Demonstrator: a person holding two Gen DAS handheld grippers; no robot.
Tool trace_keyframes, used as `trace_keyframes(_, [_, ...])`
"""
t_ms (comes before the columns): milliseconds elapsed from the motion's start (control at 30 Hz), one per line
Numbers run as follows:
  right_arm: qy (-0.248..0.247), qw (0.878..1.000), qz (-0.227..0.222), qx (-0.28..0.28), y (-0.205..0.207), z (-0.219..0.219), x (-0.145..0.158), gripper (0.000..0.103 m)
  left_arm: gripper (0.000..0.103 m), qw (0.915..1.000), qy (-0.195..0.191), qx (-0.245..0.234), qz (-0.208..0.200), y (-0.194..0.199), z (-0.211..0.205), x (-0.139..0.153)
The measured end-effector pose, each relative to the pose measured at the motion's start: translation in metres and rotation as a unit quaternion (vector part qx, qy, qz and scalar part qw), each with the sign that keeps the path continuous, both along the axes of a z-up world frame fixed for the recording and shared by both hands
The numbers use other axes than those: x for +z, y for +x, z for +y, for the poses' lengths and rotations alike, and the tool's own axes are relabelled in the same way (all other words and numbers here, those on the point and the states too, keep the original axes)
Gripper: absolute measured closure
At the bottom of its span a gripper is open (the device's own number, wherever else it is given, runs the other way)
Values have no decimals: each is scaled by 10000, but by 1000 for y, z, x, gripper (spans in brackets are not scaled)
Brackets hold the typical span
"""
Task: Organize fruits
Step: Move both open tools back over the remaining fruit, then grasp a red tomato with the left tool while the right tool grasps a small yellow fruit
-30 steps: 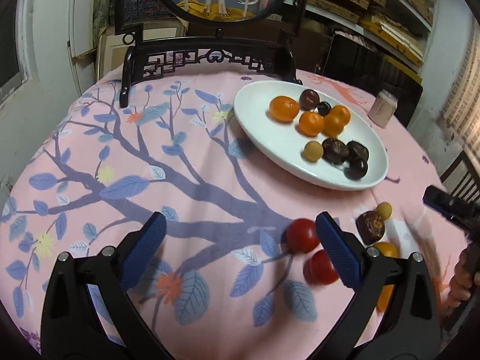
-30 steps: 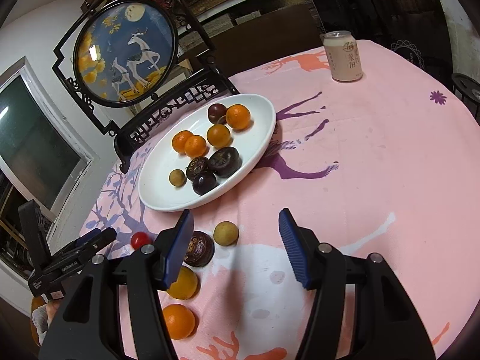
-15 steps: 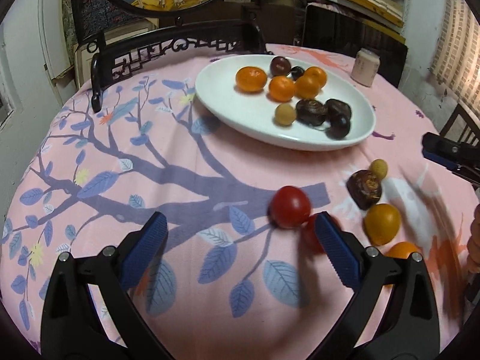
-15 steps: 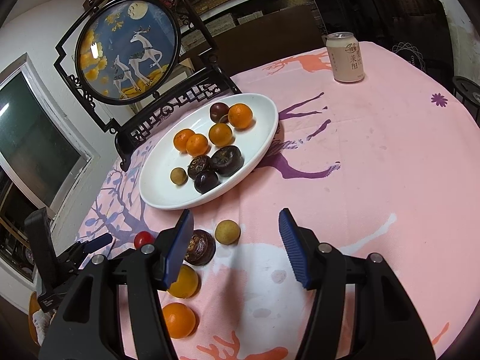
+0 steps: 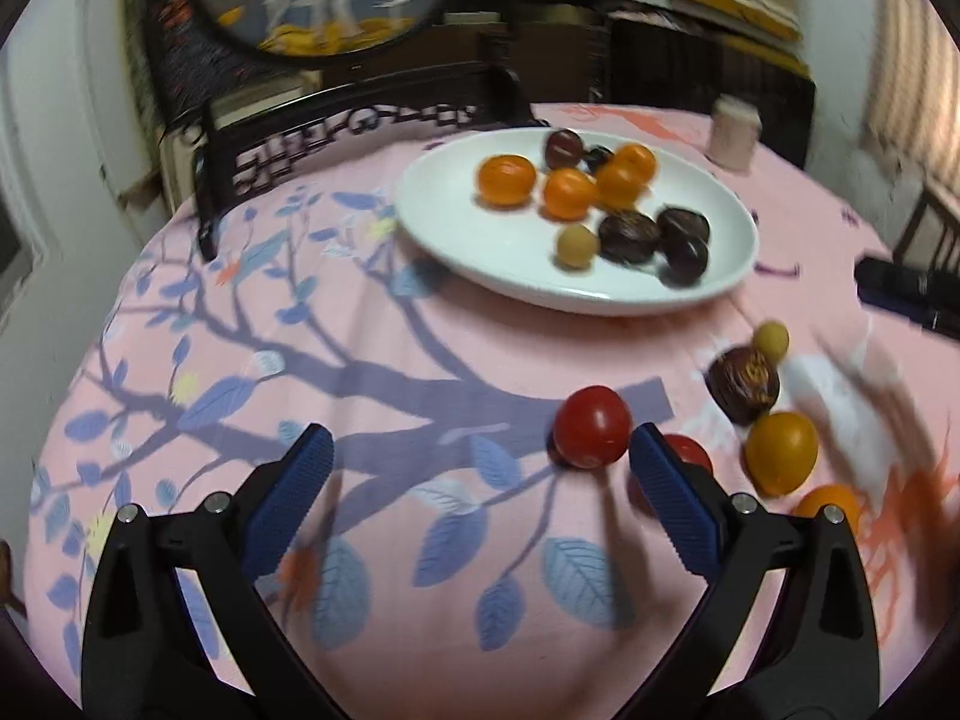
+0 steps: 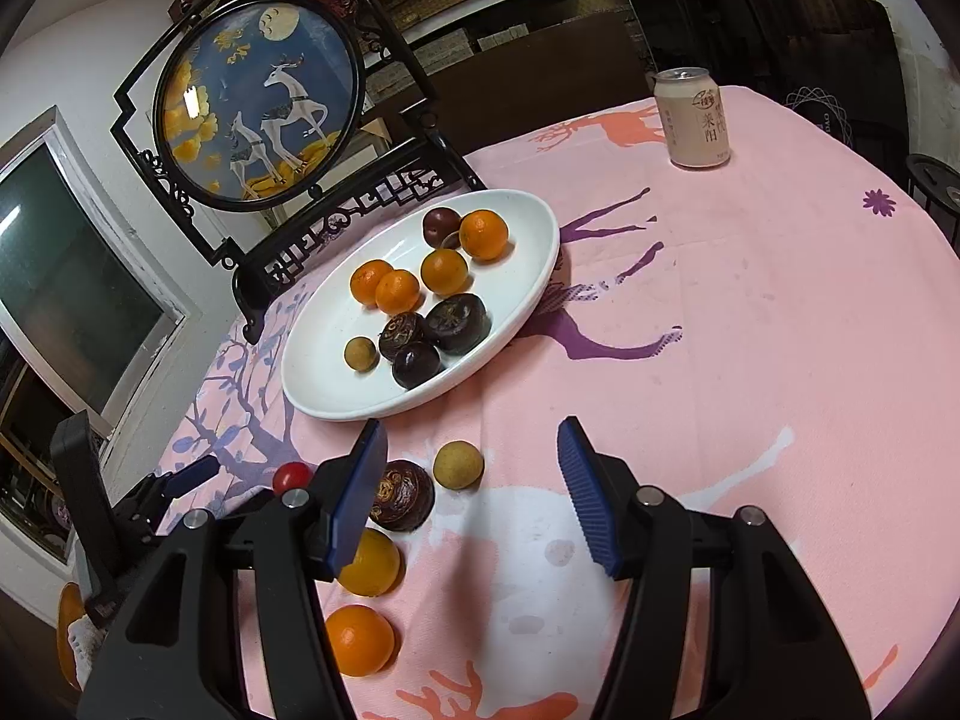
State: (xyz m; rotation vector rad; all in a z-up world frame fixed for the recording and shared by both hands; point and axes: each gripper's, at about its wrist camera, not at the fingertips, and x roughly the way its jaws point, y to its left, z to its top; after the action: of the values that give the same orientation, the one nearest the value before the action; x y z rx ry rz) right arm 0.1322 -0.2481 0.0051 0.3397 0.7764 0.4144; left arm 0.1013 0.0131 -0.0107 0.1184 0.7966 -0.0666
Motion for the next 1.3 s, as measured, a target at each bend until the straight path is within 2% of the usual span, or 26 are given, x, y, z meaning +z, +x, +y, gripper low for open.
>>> trace_keyframes(100, [-58, 10000, -33, 32, -1, 2, 1, 44, 5, 9997, 199, -146, -88, 2, -10, -2])
trace_keyframes(233, [-148, 9999, -46, 55, -1, 5, -1, 44, 15, 9991, 107, -397, -107, 7, -16, -1])
trace_keyframes(300, [-168, 9998, -21, 55, 0, 6, -2, 44, 30, 9980, -104, -626, -51, 10, -19, -2])
trace_keyframes(333, [-169, 9998, -12, 51, 1, 6, -3, 44, 33, 9970, -245, -735, -2, 11, -19, -2])
trace_keyframes(467, [-156, 9999, -3, 37, 2, 5, -4, 44, 41, 9883, -959, -1148, 287, 18, -18, -3])
trace_keyframes(533, [-149, 9999, 2, 37, 2, 5, -4, 44, 41, 9816, -1292, -1327, 462, 21, -18, -5])
trace_keyframes(633, [-157, 9999, 19, 63, 2, 5, -5, 44, 41, 9724, -1608, -1544, 689, 19, -22, -9])
trace_keyframes(767, [-125, 9998, 90, 103, 4, 5, -7, 44, 48, 9636, -1861, -1717, 863, 12, -26, -11])
trace_keyframes(1000, [14, 9999, 132, 48, 6, -1, -7, 44, 51, 9575, -2250, -1511, 987, 10, -7, -11])
trace_keyframes(1167, [64, 9999, 144, 38, 5, -3, -6, 44, 48, 9430, -2979, -987, 1102, 15, 33, -15])
trace_keyframes(1200, [68, 9999, 140, 41, 5, -3, -6, 44, 48, 9439, -2997, -918, 1041, 14, 37, -13])
trace_keyframes(1300, [73, 9999, 129, 51, 5, -3, -5, 44, 46, 9557, -2773, -683, 715, 6, 44, -2])
